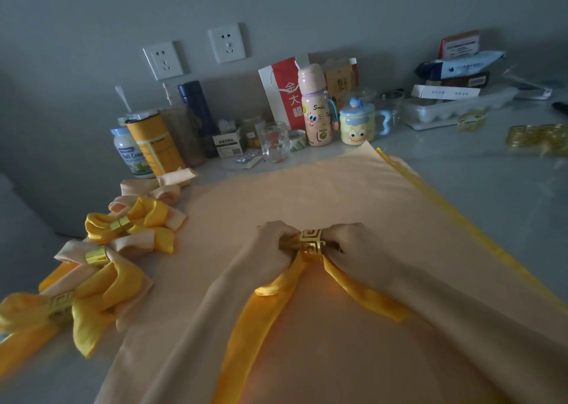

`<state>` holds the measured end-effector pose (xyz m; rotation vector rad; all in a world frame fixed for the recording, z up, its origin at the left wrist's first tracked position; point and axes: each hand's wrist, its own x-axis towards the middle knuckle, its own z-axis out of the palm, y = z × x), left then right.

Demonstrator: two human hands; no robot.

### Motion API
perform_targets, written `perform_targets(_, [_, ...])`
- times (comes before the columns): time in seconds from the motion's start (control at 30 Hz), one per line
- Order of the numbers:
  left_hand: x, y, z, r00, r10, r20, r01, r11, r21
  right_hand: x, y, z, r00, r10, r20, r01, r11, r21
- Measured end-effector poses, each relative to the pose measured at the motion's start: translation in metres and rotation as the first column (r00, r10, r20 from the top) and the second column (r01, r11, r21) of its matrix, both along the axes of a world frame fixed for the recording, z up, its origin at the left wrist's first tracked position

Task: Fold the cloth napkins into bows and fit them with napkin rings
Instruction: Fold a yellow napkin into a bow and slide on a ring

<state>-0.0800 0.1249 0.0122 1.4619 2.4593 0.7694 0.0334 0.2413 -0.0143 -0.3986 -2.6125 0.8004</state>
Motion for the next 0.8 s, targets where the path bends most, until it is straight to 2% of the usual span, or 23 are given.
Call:
perform_targets(0.17, [0.006, -0.005, -0.008, 0.995, 0.088, -0.037, -0.087, 0.996, 0.027, 0.004, -0.004, 0.006, 0.997, 0.013, 0.072, -0.025, 0.987, 0.156])
perform_targets(0.23, [0.005, -0.009, -0.005, 0.998, 0.066, -0.001, -0.066, 0.998, 0.001, 0.003, -0.003, 0.007, 0.998, 0.039, 0.039, -0.044, 0.991, 0.126])
perform_targets(0.33, [0.004, -0.014, 0.004, 0.996, -0.049, 0.076, 0.053, 0.997, -0.054, 0.001, 0.002, 0.003, 0.998, 0.057, -0.03, -0.055, 0.996, 0.077])
perform_targets(0.4, [0.006, -0.017, 0.005, 0.995, -0.088, 0.036, 0.09, 0.994, -0.067, 0.0, 0.003, 0.002, 0.996, 0.066, -0.052, -0.063, 0.997, 0.047])
perform_targets(0.47, [0.01, -0.017, 0.004, 0.99, -0.091, -0.109, 0.084, 0.994, -0.066, 0.0, 0.003, 0.002, 0.994, 0.069, -0.09, -0.069, 0.998, 0.004])
perform_targets(0.53, [0.014, -0.015, 0.003, 0.98, -0.074, -0.184, 0.073, 0.997, -0.014, 0.001, 0.004, 0.003, 0.99, 0.077, -0.121, -0.081, 0.996, -0.029])
perform_targets(0.67, [0.017, -0.017, 0.003, 0.977, -0.052, -0.208, 0.059, 0.998, 0.029, 0.006, 0.007, 0.006, 0.989, 0.121, -0.088, -0.136, 0.974, -0.184])
perform_targets(0.8, [0.018, -0.019, 0.008, 0.981, -0.043, -0.191, 0.049, 0.998, 0.029, 0.01, 0.01, 0.012, 0.99, 0.092, -0.105, -0.129, 0.891, -0.435])
